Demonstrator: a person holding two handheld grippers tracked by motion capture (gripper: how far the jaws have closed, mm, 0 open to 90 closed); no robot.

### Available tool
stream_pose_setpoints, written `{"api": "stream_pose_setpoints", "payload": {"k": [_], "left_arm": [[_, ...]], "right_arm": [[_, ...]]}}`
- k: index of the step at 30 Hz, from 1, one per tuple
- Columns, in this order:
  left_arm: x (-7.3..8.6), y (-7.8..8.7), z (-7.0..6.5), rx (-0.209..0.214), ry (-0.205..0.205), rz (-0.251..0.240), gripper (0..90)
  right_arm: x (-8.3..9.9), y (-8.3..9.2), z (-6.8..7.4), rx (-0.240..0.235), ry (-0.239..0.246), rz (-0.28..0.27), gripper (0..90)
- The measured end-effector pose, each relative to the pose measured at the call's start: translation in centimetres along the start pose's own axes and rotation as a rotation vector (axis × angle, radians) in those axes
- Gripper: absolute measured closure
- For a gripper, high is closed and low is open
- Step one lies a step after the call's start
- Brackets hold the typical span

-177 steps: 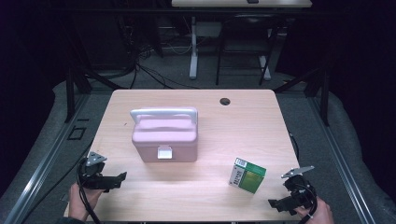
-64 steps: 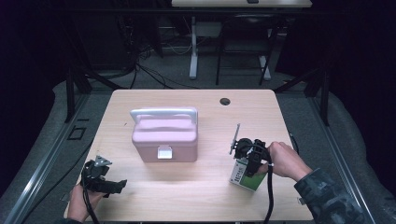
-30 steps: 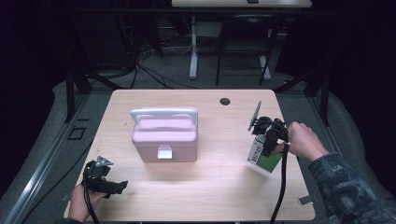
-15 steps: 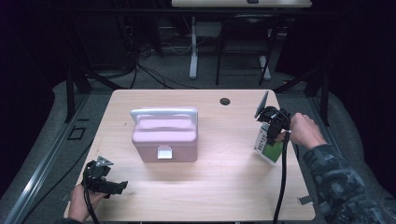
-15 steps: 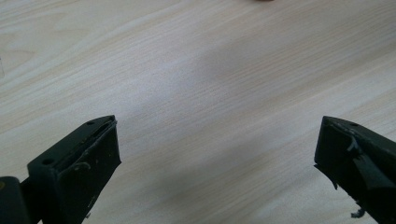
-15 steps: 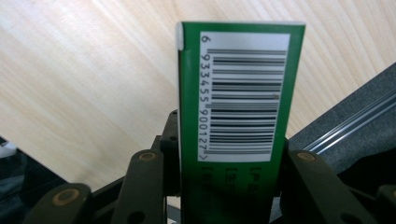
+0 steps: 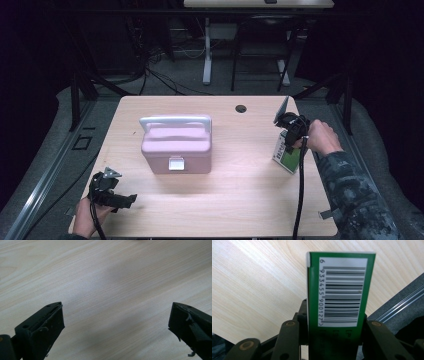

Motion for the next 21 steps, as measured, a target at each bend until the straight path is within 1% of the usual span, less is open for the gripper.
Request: {"api": "stream_pose_setpoints", "payload": {"k": [3, 6, 7, 8, 9, 11, 12, 13, 14, 15, 16, 17, 20, 21], "left_arm": [[0.0, 0.0, 0.0, 0.001, 0.000, 0.001, 0.1], [0.0, 0.0, 0.0, 0.002, 0.002, 0.001, 0.1], [0.0, -0.1, -0.1, 0.006, -0.003, 0.007, 0.1], [0.0, -0.1, -0.1, 0.006, -0.003, 0.007, 0.1], [-0.1, -0.1, -0.1, 0.006, -0.006, 0.006, 0.1], [-0.2, -0.1, -0.2, 0.007, -0.012, 0.005, 0.1], [-0.2, -0.1, -0.2, 0.007, -0.012, 0.005, 0.1], [-0.2, -0.1, -0.2, 0.006, -0.012, 0.001, 0.1], [-0.2, -0.1, -0.2, 0.006, -0.012, 0.001, 0.1], [-0.2, -0.1, -0.2, 0.006, -0.012, 0.002, 0.1], [-0.2, -0.1, -0.2, 0.004, -0.010, 0.000, 0.1], [-0.2, -0.1, -0.2, 0.003, -0.009, 0.000, 0.1], [-0.2, -0.2, -0.2, 0.010, -0.015, 0.012, 0.1], [-0.2, -0.2, -0.2, 0.010, -0.015, 0.012, 0.1]], "right_arm": [[0.0, -0.4, -0.2, -0.006, -0.005, 0.005, 61.8], [0.2, -0.4, -0.4, -0.015, -0.016, -0.011, 59.3], [0.4, -0.3, -0.5, -0.008, -0.018, -0.021, 48.8], [0.4, -0.3, -0.5, -0.008, -0.018, -0.021, 48.8], [0.4, -0.3, -0.5, -0.005, -0.022, -0.031, 44.8], [0.6, -0.4, -0.6, -0.018, -0.025, -0.046, 33.4], [0.6, -0.4, -0.6, -0.018, -0.025, -0.046, 33.4], [0.8, -0.2, -0.5, -0.027, -0.025, -0.063, 25.9], [0.8, -0.2, -0.5, -0.027, -0.025, -0.063, 25.9], [0.8, -0.1, -0.4, -0.024, -0.022, -0.071, 22.0], [1.0, 0.1, -0.3, -0.034, -0.014, -0.089, 14.2], [1.1, 0.2, -0.2, -0.037, -0.014, -0.104, 13.2], [1.4, 0.5, 0.0, -0.043, -0.013, -0.122, 5.1], [1.4, 0.5, 0.0, -0.043, -0.013, -0.122, 5.1]]}}
Point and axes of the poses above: each handheld gripper's, and its own axes: y roughly backward along the jaws, x roughly out of its underside, z roughly to its left, the point moved 3 cm from there along -y, roughly forward along the jaws, and after that the axes turned 15 degrees about -x, right-handed, at the moved point
